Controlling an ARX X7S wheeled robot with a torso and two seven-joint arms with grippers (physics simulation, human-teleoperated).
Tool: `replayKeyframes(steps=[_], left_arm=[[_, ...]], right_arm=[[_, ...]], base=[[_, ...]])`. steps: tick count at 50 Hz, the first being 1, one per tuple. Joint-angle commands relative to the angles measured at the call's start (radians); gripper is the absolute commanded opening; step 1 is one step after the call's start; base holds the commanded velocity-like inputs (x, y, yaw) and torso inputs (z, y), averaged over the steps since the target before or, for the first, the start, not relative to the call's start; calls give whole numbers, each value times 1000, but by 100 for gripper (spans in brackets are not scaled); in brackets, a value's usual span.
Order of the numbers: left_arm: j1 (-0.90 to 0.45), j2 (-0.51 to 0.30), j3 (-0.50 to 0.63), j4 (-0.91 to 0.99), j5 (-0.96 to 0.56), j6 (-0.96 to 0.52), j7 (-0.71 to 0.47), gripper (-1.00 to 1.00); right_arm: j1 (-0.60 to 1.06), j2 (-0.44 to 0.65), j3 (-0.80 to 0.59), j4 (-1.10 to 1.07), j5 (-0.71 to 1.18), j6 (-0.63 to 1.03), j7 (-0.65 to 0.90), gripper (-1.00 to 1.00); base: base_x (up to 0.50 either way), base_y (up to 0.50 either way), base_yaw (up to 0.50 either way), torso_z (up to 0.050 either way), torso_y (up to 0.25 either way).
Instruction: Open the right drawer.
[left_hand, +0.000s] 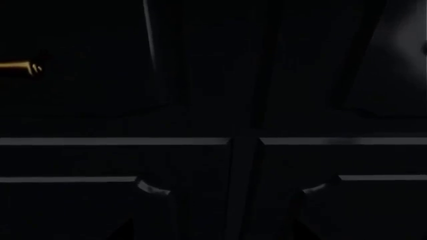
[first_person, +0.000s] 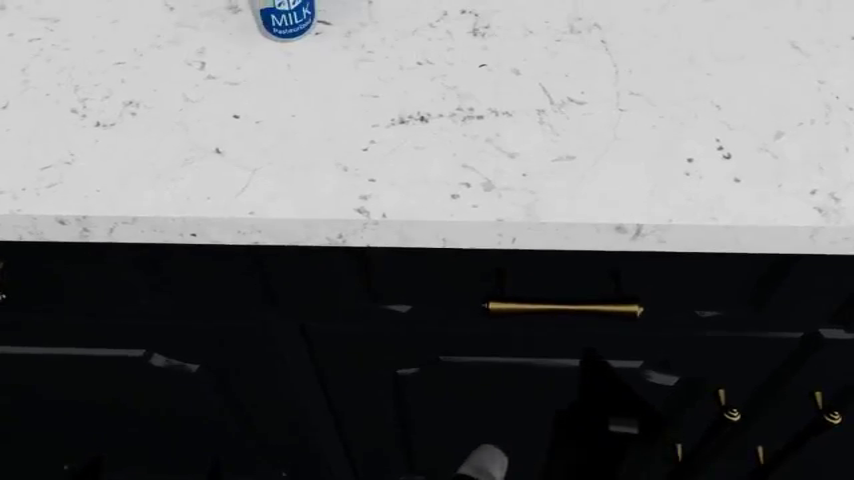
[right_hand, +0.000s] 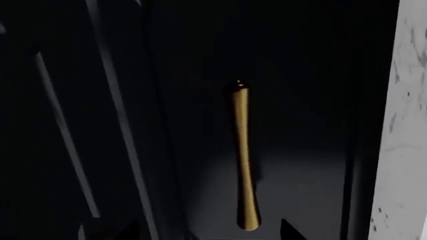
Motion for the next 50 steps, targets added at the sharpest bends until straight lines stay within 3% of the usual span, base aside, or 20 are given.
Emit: replayKeyframes(steps=[1,17,50], left_arm=[[-2,-3,4,-2,-4,2,-3,100],[-7,-4,12,-9,-8,0,-8,100],[-12,-14,27,-12,-8,1,-20,100]], right_arm=[[17,1,-36,16,-64,42,-13,100],[48,-14,-91,98,-140,30,41,100],[173,-98,-87,341,-102,-38,111,100]], base=[[0,0,0,0,0],[0,0,0,0,0],[0,0,0,0,0]])
